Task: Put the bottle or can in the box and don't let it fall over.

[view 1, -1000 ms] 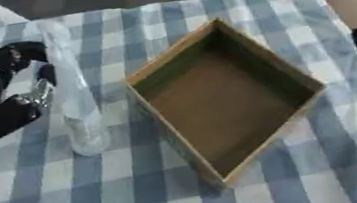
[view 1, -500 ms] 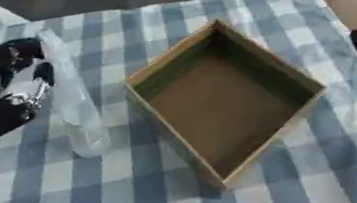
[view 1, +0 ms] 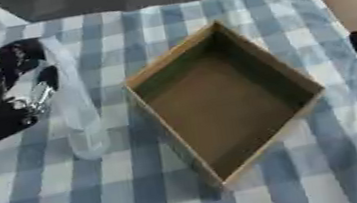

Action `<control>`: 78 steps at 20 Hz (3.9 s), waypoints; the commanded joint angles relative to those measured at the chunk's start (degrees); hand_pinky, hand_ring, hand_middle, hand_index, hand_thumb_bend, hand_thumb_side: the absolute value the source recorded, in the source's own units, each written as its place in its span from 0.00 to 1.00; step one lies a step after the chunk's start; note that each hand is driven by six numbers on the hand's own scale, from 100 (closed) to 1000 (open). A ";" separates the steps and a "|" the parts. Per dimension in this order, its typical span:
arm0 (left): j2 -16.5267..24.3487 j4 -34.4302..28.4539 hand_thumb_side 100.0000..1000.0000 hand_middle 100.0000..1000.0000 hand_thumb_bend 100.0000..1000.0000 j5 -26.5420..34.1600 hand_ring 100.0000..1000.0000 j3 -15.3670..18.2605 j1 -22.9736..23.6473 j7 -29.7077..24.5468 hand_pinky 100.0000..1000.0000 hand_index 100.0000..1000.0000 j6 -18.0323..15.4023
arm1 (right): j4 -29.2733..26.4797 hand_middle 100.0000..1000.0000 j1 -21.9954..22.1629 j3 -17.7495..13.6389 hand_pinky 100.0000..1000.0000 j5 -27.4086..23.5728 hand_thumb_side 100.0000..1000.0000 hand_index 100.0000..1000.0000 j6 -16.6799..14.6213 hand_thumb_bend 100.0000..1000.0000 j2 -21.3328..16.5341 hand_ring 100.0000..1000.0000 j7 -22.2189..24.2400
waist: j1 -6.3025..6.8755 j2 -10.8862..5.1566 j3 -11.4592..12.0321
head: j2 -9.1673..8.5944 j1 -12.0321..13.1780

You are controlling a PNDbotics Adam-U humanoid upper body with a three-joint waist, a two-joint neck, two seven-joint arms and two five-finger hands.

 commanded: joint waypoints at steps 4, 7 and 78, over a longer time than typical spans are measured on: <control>1.26 -0.51 0.34 0.86 0.00 -1.12 1.00 -0.17 -0.75 -1.35 1.00 0.73 0.13 | -1.26 1.00 -0.64 -0.46 0.94 -0.54 0.00 0.89 0.05 0.17 -1.14 0.96 0.13 | -0.11 -1.01 -0.13 | -0.64 -0.12; 1.27 -0.48 0.32 0.86 0.00 -1.53 1.00 -0.50 -0.72 -1.96 1.00 0.72 0.25 | -1.26 1.00 -0.66 -0.47 0.94 -0.56 0.00 0.89 0.05 0.17 -1.15 0.96 0.14 | -0.13 -1.01 -0.17 | -0.69 -0.11; 0.81 0.93 0.45 0.77 0.00 -6.25 1.00 -2.24 0.93 -4.42 1.00 0.68 4.93 | -1.26 1.00 -0.57 -0.45 0.94 -0.89 0.01 0.89 0.60 0.15 -0.98 0.96 0.83 | -0.29 -0.92 -0.05 | -1.30 -0.02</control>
